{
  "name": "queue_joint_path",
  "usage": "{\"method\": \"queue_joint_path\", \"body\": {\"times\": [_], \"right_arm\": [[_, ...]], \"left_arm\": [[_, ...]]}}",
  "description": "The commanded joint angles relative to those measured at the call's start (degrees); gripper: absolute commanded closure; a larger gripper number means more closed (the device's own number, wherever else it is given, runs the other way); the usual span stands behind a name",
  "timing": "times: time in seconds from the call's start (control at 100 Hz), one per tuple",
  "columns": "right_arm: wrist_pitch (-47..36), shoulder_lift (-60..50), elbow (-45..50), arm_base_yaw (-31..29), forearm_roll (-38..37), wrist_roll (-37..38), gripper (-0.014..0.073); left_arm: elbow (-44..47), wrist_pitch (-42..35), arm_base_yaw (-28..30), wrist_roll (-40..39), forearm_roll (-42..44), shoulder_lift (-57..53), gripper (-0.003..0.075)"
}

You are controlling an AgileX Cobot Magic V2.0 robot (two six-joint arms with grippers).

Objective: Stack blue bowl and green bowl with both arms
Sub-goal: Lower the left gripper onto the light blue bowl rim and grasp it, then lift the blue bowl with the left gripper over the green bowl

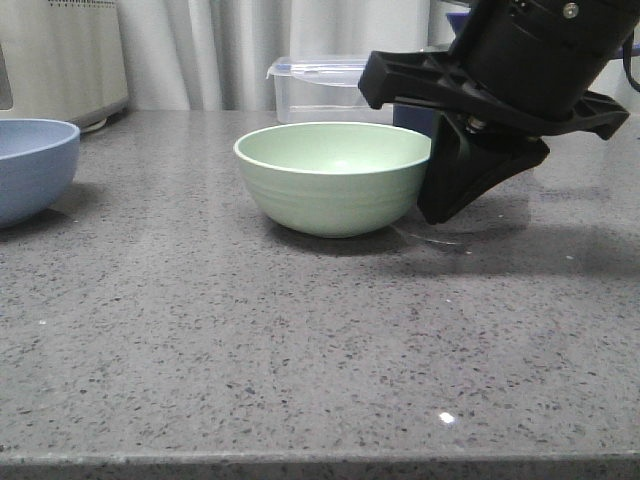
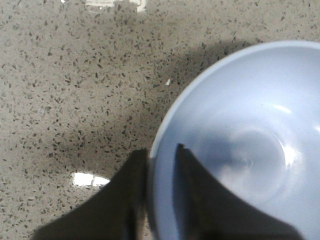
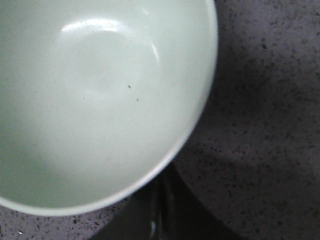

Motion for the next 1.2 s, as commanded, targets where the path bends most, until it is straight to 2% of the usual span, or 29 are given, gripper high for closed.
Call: {"method": "queue_joint_path", "body": {"times": [0.0, 0.2, 0.44, 0.91, 1.19], "right_arm": [[-2.1, -1.75, -1.54, -0.04, 0.3, -0.54, 0.0636], [-2.0, -1.75, -1.54, -0.04, 0.3, -0.54, 0.0636], [-1.9, -1.75, -1.54, -0.04, 0.3, -0.54, 0.0636], [-1.95, -1.75, -1.54, -0.04, 0.3, -0.54, 0.0636], [-1.95, -1.75, -1.54, -0.04, 0.3, -0.54, 0.0636]], "left_arm": [[-1.88, -1.19, -0.23, -0.67, -0.42, -1.59, 0.0738], [-3.59, 0.87, -0.23, -0.67, -0.7, -1.59, 0.0741], [-12.65, 6.74, -1.56, 1.54, -6.84, -1.45, 0.0741], [-33.1, 16.43, -18.47, 2.46, -6.86, 8.27, 0.0741], [-39.24, 18.25, -25.69, 2.02, -7.08, 14.68, 0.0741]]}}
